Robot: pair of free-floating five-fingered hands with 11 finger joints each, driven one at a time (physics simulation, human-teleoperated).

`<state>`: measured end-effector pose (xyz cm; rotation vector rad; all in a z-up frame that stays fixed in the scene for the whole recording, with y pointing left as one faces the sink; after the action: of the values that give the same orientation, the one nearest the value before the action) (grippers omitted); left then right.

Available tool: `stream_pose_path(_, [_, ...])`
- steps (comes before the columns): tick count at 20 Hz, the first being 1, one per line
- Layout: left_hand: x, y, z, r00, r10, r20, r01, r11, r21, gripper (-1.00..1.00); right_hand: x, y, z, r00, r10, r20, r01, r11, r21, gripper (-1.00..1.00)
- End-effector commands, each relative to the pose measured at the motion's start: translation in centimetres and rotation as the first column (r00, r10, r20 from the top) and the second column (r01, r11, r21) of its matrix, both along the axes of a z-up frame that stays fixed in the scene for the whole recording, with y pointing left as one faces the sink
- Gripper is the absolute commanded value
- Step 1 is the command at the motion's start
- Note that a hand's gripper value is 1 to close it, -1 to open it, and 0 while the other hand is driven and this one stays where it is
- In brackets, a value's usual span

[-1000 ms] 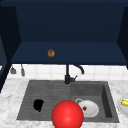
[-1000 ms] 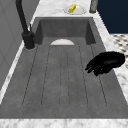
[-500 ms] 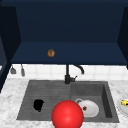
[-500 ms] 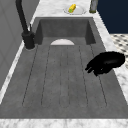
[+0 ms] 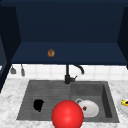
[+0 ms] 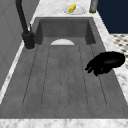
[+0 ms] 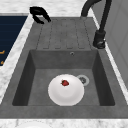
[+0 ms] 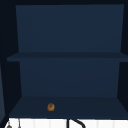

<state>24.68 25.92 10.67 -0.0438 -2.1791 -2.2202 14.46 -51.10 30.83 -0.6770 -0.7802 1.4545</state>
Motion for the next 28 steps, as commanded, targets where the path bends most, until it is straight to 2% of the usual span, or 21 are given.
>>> stream_pose_path(1, [0.0,0.0,0.0,1.0,0.0,0.0,0.0,1.0,0.0,0.0,-0.3,-0.4,-0.2,1.0,0.0,-0.011,0.0,1.0,0.0,-1.0])
stream_pose_path(8, [0.0,0.0,0.0,1.0,0.0,0.0,0.0,1.0,0.0,0.0,1.2,-0.4,-1.5,0.997,0.01,-0.073,-0.011,1.0,-0.012,-1.0])
stream_pose_path(14, [0.0,0.0,0.0,1.0,0.0,0.0,0.0,1.0,0.0,0.0,1.4,-1.3,-2.5,0.997,0.021,-0.081,-0.021,1.0,-0.006,-1.0])
stream_pose_path(28, [0.0,0.0,0.0,1.0,0.0,0.0,0.0,1.0,0.0,0.0,2.1,-2.5,-4.0,0.987,0.015,-0.159,-0.015,1.0,0.003,-1.0])
